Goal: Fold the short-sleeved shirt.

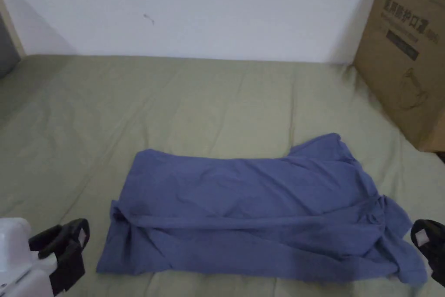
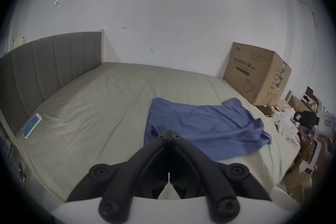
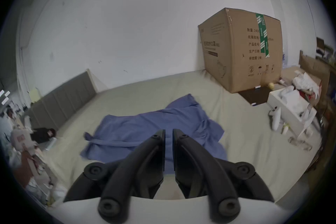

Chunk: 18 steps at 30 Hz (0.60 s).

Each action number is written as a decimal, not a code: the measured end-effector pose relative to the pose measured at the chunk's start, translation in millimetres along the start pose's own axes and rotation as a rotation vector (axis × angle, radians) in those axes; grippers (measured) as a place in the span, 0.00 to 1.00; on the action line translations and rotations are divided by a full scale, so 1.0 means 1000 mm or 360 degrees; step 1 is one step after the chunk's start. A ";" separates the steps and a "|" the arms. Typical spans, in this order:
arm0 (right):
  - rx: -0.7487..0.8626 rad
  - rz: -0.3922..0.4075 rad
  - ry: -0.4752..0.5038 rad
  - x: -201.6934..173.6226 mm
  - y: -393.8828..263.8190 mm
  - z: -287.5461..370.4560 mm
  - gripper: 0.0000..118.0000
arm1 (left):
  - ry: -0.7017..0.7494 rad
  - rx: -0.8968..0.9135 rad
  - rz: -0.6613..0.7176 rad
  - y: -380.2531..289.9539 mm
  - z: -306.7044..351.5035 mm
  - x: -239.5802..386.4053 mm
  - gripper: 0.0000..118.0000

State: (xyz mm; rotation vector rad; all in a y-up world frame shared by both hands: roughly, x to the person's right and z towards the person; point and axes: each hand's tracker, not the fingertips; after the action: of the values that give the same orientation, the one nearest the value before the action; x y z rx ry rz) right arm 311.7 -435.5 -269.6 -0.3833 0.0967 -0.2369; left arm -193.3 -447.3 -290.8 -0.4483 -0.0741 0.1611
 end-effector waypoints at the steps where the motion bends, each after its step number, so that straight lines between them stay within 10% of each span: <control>1: -0.0007 -0.0040 0.0052 -0.002 -0.003 0.007 0.08 | -0.0065 -0.0029 0.0009 0.000 0.001 -0.004 0.00; 9: -0.0184 -0.0086 0.0071 -0.016 -0.005 0.004 0.08 | -0.0061 -0.0797 0.0263 0.007 -0.114 -0.059 0.03; 12: -0.0213 -0.0124 0.0108 -0.017 -0.003 0.006 0.08 | 0.0129 -0.0832 0.0137 -0.009 -0.159 -0.068 0.98; 18: -0.0288 -0.0056 0.0048 -0.016 -0.003 0.006 0.08 | 0.0231 -0.1104 0.0048 -0.050 -0.205 -0.050 0.96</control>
State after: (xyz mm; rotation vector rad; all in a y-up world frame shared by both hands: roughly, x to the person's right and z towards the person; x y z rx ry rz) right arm 296.7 -432.2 -262.3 -0.5621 0.1417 -0.2695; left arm -213.6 -587.3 -455.0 -1.1520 0.0225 0.1293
